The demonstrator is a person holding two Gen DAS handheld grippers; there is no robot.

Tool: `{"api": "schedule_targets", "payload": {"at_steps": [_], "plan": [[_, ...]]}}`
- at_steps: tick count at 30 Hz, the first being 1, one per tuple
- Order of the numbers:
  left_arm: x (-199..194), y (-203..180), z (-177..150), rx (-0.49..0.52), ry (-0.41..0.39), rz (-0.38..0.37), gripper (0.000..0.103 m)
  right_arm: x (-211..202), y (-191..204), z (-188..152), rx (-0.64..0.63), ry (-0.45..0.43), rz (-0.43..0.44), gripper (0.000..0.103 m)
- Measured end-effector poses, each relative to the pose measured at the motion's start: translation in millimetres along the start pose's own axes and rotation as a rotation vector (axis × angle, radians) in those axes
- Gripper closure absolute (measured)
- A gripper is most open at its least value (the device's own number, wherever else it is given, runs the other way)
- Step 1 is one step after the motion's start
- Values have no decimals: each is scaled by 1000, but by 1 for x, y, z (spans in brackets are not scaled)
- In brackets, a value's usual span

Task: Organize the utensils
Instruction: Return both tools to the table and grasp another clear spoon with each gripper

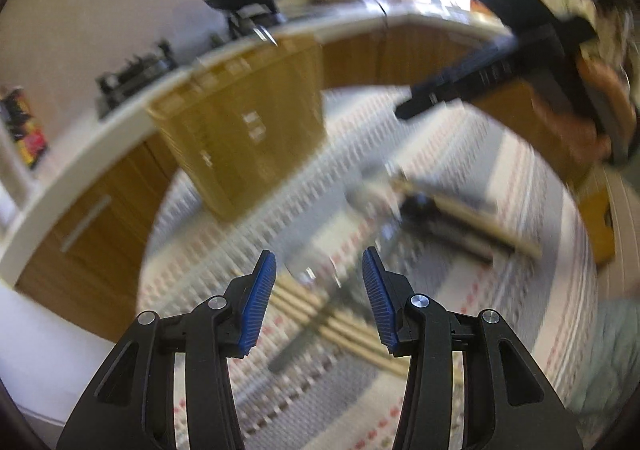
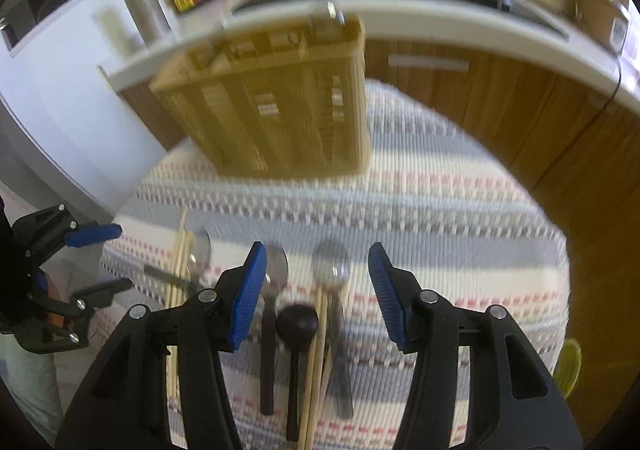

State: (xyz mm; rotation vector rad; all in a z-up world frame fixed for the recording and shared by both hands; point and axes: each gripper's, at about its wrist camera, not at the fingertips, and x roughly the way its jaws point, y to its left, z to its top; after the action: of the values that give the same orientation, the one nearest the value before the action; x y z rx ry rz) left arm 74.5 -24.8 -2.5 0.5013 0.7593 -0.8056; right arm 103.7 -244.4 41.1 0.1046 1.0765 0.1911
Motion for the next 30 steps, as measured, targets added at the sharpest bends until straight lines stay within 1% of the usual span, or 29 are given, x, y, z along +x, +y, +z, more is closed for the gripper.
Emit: {"api": "schedule_targets", "payload": {"at_steps": [2,3,4,5,6,10,12,14,16,19,22,25,26,27,30], "plan": [[11,-5,-7,45,57,-17,60,9,-5,-4,10,42,0,54],[17,-8,-11,66,84,-39,61,12,-6,-5,11,57,-2,54],[21,-8,-14,77,106,-62,67,16,-8,-7,11,73,-1,54],[26,-7,-15,79,123,-72,69,20,-9,-9,12,89,1,54],[30,-5,-17,77,142,-80,69,22,-10,-11,12,100,5,54],[43,2,-19,73,186,-81,73,38,-12,-18,9,160,16,65],[48,2,-18,88,212,-76,74,44,-13,-20,8,180,20,66],[54,0,-18,109,248,-81,78,47,-14,-20,11,191,25,67],[60,-3,-16,134,284,-69,78,50,-17,-18,16,201,27,67],[64,0,-13,125,299,-71,79,57,-23,-14,32,219,35,71],[68,1,-7,115,316,-69,80,66,-28,-11,58,240,61,71],[71,1,-1,90,334,-60,87,75,-27,-8,63,257,67,71],[71,2,1,70,338,-67,91,79,-25,-8,59,265,67,71],[71,0,1,58,339,-72,94,81,-23,-9,57,272,69,71],[69,-5,2,19,327,-81,94,87,-16,-10,38,285,57,71]]}}
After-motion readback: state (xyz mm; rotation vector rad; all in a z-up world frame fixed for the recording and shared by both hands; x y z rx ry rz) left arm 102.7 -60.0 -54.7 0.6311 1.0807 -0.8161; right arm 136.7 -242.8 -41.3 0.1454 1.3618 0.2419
